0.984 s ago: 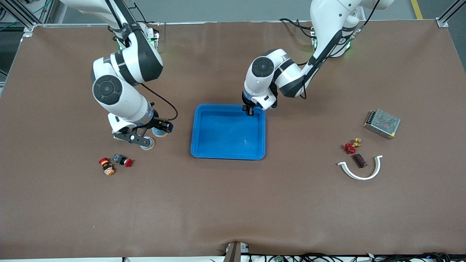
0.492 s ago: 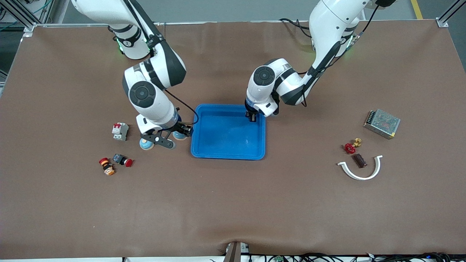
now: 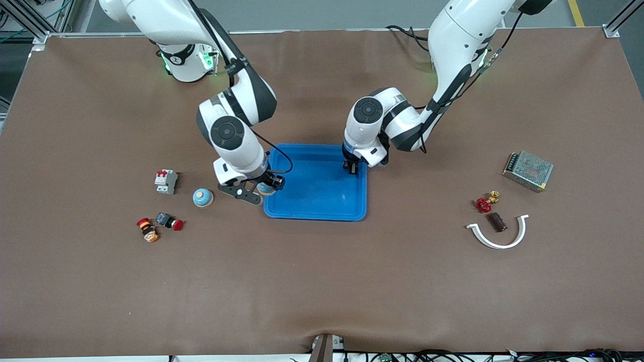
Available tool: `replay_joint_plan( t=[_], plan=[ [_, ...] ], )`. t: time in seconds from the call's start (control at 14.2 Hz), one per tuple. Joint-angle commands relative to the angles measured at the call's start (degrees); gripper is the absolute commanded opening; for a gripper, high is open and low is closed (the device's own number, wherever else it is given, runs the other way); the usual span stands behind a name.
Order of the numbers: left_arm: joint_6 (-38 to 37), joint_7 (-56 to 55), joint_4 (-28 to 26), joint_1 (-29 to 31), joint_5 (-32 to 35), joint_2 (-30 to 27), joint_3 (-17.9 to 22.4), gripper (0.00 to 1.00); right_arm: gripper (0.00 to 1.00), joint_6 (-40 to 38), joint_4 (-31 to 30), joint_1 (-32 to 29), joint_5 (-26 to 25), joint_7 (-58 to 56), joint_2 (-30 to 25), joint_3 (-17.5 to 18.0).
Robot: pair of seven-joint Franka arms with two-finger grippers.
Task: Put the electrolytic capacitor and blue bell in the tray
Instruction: 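Open the left gripper over the tray while the right gripper lowers the bell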
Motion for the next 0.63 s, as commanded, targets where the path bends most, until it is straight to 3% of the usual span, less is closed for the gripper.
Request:
replay_joint_plan(
  t=[0.0, 0.21, 0.28, 0.35, 0.56],
  plan=[
    [1.6, -1.7, 1.4, -0.4, 2.0, 2.0, 0.7, 0.0, 0.52, 2.1, -0.1, 2.5, 0.6, 1.6, 2.0, -0.8],
    [1.6, -1.6, 1.7, -0.3, 3.1, 2.3, 0.7, 0.0, 0.52, 6.8, -3.3, 4.0, 0.6, 2.8, 2.4, -0.8],
    [1.6, -1.6, 1.9, -0.2, 3.9, 2.4, 0.7, 0.41, 0.52, 7.8, -3.9, 4.6, 0.6, 3.5, 2.6, -0.8],
    [1.5, -1.7, 2.4, -0.4, 4.1, 2.4, 0.7, 0.99, 0.52, 8.7, -4.4, 5.2, 0.6, 4.8, 2.9, -0.8],
    [1.1, -1.4, 2.9, -0.1, 4.2, 2.0, 0.7, 1.0, 0.52, 8.7, -5.2, 6.8, 0.5, 6.6, 3.0, -0.8]
  ],
)
